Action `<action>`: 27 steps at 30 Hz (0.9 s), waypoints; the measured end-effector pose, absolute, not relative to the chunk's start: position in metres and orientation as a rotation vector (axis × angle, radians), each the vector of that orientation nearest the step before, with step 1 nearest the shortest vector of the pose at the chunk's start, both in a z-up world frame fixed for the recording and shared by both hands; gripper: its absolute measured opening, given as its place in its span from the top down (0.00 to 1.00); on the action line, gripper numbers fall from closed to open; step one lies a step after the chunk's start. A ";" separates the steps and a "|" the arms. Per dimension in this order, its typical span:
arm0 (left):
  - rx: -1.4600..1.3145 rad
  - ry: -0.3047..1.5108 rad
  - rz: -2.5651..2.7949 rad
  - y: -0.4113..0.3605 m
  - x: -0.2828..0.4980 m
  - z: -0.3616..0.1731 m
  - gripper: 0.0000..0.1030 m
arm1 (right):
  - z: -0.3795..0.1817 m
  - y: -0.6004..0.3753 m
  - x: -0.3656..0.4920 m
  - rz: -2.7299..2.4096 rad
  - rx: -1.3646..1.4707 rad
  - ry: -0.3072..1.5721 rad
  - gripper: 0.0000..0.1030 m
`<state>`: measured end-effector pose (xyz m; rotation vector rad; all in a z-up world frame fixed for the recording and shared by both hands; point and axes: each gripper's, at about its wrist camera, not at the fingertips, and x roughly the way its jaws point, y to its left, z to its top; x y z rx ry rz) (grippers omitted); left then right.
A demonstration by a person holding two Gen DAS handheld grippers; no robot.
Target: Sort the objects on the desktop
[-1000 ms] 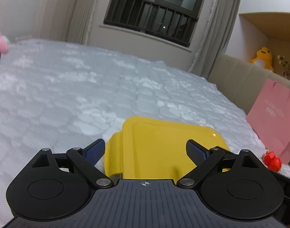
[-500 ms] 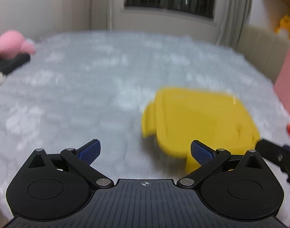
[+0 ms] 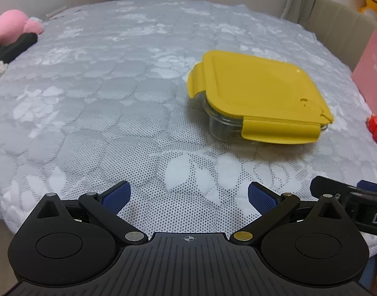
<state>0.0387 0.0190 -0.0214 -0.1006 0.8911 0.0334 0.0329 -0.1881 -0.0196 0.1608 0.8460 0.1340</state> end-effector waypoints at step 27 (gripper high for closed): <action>-0.085 0.816 0.062 0.011 0.042 -0.015 0.00 | -0.008 -0.187 0.030 0.070 0.056 0.754 0.00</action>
